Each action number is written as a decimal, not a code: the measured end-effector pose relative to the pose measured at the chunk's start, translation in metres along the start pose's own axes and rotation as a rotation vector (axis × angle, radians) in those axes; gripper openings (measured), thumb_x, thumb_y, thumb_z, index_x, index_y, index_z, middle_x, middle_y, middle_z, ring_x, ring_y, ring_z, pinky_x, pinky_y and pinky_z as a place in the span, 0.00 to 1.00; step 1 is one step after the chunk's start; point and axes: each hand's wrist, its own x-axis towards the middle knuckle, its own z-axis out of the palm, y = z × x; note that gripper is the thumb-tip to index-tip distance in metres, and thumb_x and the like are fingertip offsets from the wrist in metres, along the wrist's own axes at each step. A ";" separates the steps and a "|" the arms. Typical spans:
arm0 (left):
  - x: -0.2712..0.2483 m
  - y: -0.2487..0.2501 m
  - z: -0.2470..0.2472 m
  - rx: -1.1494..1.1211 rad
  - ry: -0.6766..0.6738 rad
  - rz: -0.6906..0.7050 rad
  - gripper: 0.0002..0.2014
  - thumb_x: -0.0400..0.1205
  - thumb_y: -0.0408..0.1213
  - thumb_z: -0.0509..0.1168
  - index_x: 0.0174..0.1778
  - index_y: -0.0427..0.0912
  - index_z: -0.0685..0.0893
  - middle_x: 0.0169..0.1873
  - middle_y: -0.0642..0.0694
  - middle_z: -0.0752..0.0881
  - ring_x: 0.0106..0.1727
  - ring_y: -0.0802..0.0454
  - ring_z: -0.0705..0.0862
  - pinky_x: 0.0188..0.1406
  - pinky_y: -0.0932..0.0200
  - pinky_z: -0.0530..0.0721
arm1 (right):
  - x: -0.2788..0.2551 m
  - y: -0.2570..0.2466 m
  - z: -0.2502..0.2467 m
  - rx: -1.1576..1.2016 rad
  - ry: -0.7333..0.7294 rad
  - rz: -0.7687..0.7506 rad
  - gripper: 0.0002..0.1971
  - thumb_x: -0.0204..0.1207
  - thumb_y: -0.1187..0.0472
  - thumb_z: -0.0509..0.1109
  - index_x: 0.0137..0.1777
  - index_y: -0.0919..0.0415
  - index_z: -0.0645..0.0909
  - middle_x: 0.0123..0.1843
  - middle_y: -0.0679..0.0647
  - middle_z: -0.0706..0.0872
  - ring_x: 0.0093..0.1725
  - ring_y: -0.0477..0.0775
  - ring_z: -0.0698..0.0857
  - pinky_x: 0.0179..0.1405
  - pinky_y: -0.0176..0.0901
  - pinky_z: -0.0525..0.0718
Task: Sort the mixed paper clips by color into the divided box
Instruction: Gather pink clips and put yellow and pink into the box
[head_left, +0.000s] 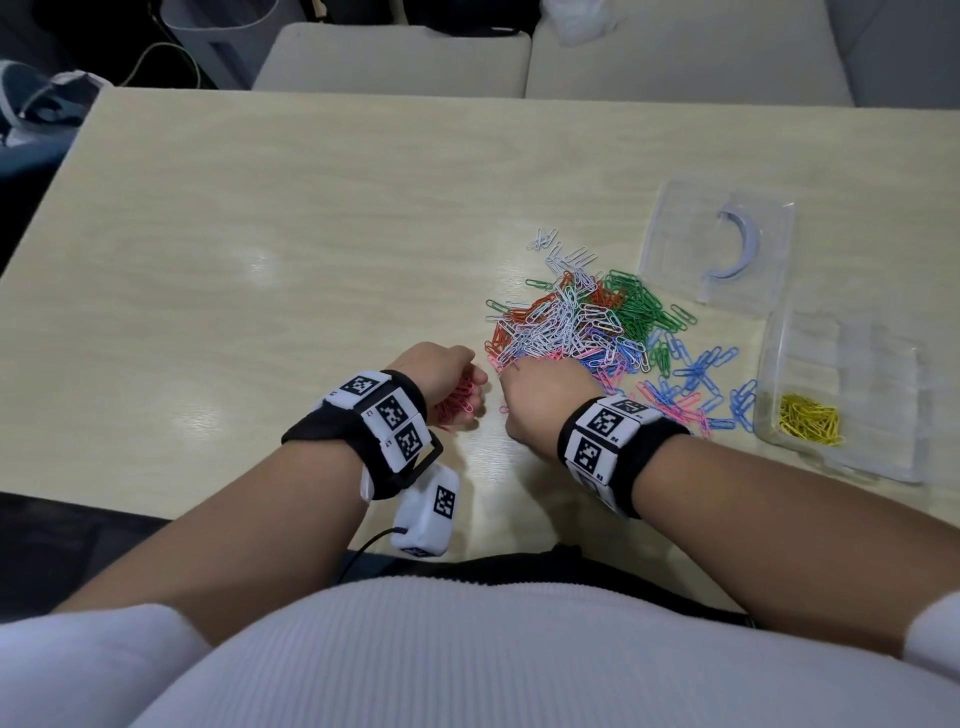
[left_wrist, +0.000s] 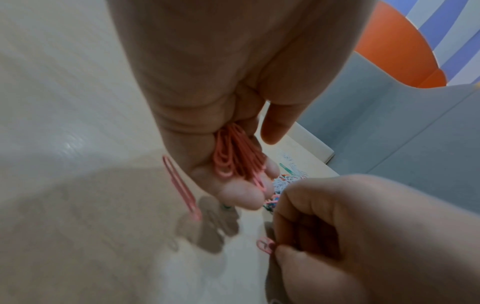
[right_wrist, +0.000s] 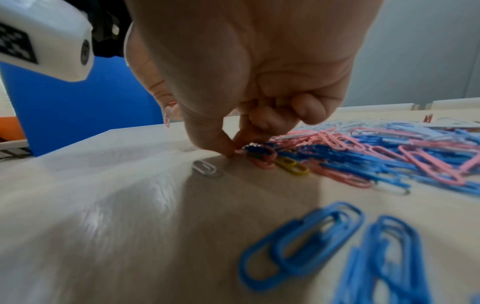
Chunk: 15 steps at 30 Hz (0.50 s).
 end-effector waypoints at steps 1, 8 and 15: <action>0.000 0.000 0.001 0.008 -0.002 0.001 0.19 0.88 0.41 0.51 0.36 0.36 0.78 0.22 0.43 0.77 0.23 0.48 0.78 0.27 0.60 0.81 | -0.001 0.001 0.000 0.012 -0.014 0.001 0.13 0.79 0.58 0.60 0.62 0.58 0.77 0.59 0.55 0.81 0.55 0.59 0.84 0.43 0.47 0.73; 0.006 -0.002 0.009 0.090 0.011 0.012 0.14 0.85 0.37 0.55 0.37 0.34 0.78 0.25 0.36 0.81 0.25 0.43 0.81 0.38 0.47 0.84 | -0.008 0.008 -0.021 0.333 0.220 -0.030 0.05 0.76 0.51 0.63 0.45 0.50 0.76 0.48 0.50 0.79 0.49 0.57 0.82 0.44 0.46 0.77; 0.008 -0.004 0.012 -0.043 -0.064 -0.013 0.19 0.86 0.38 0.51 0.33 0.34 0.76 0.21 0.36 0.78 0.23 0.47 0.75 0.33 0.56 0.71 | -0.007 0.030 -0.021 0.428 0.231 0.028 0.09 0.80 0.56 0.61 0.53 0.51 0.83 0.54 0.50 0.83 0.53 0.54 0.82 0.52 0.45 0.79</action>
